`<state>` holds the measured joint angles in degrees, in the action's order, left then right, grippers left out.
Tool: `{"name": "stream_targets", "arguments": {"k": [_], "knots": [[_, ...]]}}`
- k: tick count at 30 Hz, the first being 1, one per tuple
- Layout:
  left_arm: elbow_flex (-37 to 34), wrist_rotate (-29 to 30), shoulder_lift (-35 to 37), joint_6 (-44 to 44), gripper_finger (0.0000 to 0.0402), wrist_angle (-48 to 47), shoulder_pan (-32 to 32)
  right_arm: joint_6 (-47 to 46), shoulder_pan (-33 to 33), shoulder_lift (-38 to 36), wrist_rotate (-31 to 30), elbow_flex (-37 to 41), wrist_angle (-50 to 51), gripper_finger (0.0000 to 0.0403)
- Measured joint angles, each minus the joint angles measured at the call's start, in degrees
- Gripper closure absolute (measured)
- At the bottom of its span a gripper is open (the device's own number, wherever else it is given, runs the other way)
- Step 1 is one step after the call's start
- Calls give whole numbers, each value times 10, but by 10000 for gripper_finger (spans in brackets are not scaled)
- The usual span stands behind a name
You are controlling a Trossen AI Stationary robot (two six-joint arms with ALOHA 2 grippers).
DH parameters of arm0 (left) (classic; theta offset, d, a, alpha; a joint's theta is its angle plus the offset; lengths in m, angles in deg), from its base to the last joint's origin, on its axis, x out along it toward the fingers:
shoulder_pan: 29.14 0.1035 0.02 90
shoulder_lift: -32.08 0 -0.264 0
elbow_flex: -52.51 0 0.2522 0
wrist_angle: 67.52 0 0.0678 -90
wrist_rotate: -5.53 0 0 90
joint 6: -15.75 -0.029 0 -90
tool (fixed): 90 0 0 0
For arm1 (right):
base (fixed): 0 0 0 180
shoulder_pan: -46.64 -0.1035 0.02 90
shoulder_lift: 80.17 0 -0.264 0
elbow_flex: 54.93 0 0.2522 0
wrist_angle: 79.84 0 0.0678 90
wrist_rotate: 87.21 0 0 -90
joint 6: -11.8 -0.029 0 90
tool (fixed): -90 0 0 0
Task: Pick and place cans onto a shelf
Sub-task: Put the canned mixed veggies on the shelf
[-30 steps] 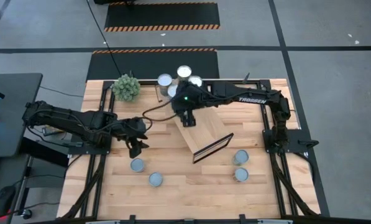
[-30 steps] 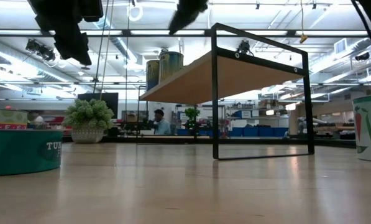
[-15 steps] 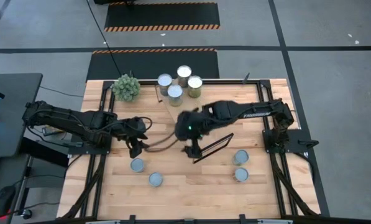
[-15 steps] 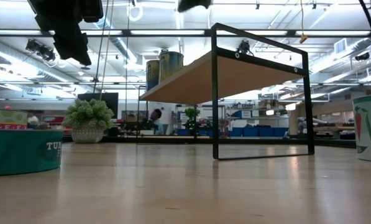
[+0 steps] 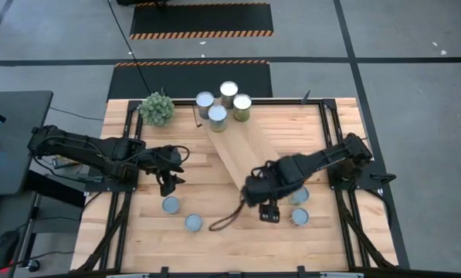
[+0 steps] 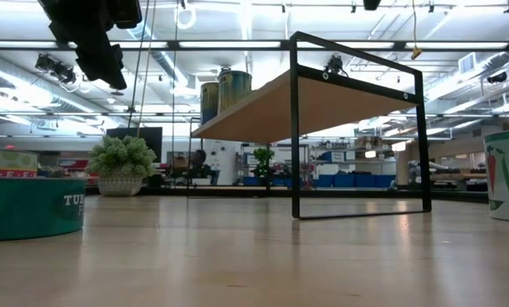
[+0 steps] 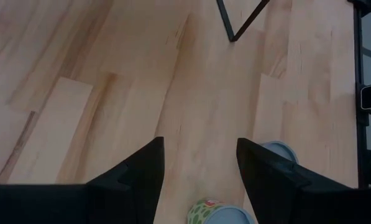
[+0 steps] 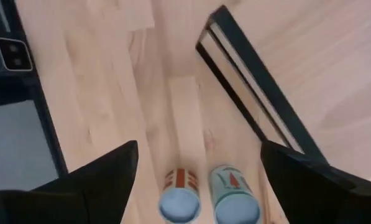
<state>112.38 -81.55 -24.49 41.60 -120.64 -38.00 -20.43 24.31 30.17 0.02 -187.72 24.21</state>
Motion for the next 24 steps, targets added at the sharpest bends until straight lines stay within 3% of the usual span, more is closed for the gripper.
{"name": "stream_targets", "arguments": {"k": [9,16,24], "knots": [[0,0,0,-1,196,0,0,-94,-35,-81,-110,112,-19,91],[0,20,0,-2,196,0,0,-203,-35,-185,-118,281,-90,104],[0,24,0,-1,196,0,0,-297,-35,-275,-89,432,-166,67]]}}
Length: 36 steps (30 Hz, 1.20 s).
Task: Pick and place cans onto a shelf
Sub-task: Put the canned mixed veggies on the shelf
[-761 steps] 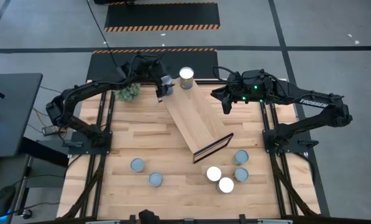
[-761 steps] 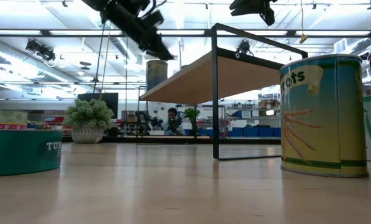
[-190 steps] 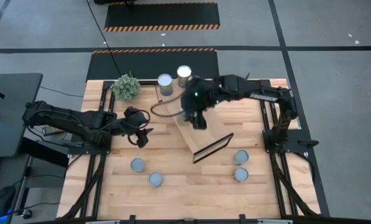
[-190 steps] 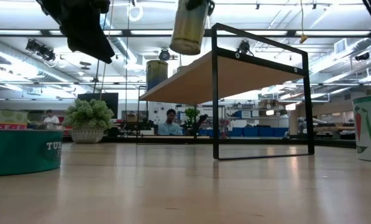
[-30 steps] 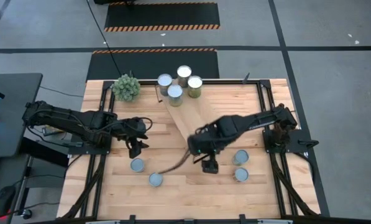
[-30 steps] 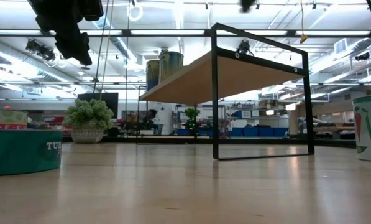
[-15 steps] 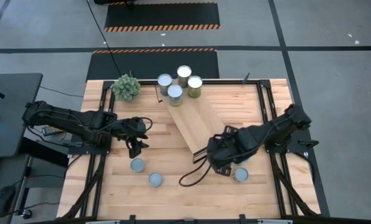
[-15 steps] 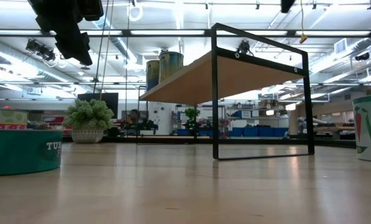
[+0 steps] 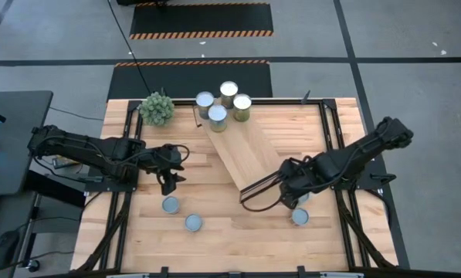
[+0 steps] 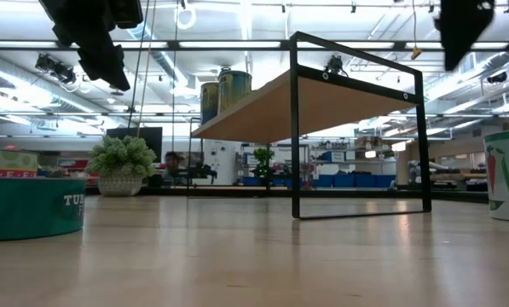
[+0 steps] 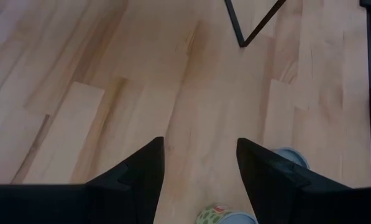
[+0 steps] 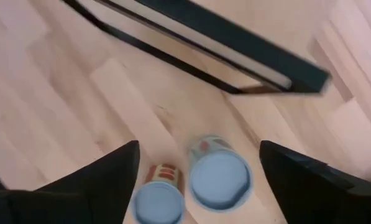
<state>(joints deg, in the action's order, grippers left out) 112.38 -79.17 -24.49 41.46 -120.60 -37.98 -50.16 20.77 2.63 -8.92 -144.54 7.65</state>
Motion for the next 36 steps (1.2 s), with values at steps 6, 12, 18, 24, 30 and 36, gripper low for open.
{"name": "stream_targets", "arguments": {"k": [6,12,18,24,30,36], "knots": [[0,0,0,0,196,0,0,-51,0,-47,3,79,-26,25],[0,0,0,-9,196,0,0,-67,0,-65,8,136,-49,5],[0,0,0,-9,196,0,0,-69,3,-64,29,180,-76,4],[0,0,0,-9,196,0,0,-70,6,-64,65,222,-122,3],[0,0,0,-9,196,0,0,-71,6,-64,66,246,-137,3],[0,0,0,-9,196,0,0,-71,6,-64,82,267,-166,3]]}}
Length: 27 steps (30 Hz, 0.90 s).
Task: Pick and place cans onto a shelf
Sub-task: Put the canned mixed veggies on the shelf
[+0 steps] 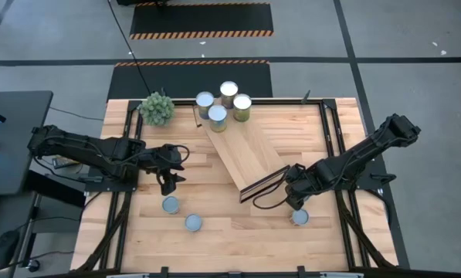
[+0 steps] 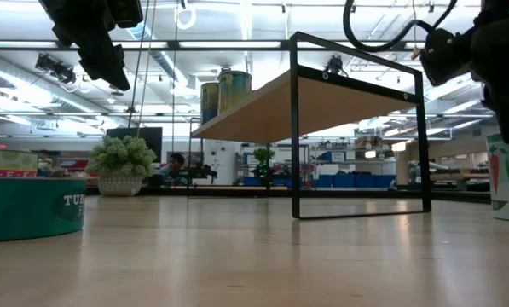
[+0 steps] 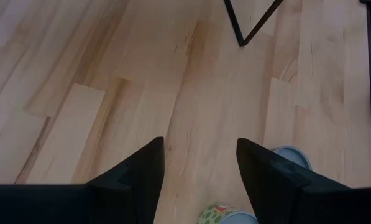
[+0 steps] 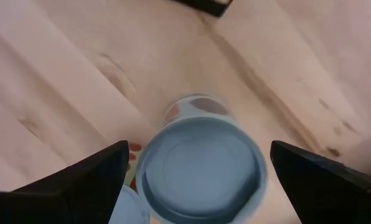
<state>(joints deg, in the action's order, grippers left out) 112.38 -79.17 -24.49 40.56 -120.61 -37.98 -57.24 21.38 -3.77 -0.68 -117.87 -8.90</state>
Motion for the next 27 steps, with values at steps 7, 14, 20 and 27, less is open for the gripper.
{"name": "stream_targets", "arguments": {"k": [7,14,20,27], "knots": [[0,0,0,0,196,0,0,-5,0,0,17,31,-54,15],[0,0,0,0,196,-1,0,-2,0,0,7,32,-54,63],[0,0,0,0,196,-1,0,1,0,0,21,32,-54,107],[0,0,0,-1,196,-1,0,25,-1,-21,52,-3,-21,106]]}}
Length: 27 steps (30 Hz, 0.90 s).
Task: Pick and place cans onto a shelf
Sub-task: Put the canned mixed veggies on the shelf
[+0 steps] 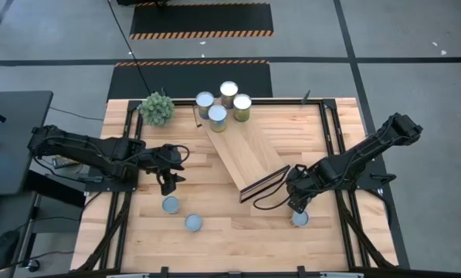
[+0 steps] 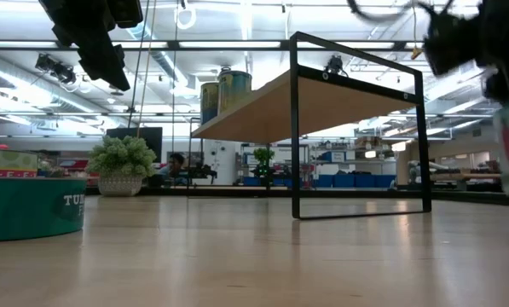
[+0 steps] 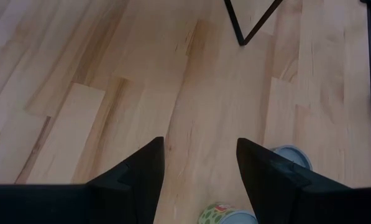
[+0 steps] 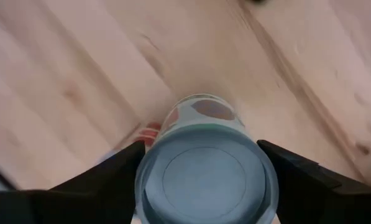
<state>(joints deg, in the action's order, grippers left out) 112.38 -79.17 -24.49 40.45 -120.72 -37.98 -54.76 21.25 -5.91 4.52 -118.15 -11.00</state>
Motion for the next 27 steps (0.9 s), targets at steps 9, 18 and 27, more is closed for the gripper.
{"name": "stream_targets", "arguments": {"k": [9,18,27], "knots": [[0,0,0,-15,196,0,0,143,0,-27,-2,-121,45,109],[0,3,0,-33,196,1,0,205,14,6,-33,-299,216,109],[0,26,0,-35,196,3,0,247,67,38,-128,-457,206,108]]}}
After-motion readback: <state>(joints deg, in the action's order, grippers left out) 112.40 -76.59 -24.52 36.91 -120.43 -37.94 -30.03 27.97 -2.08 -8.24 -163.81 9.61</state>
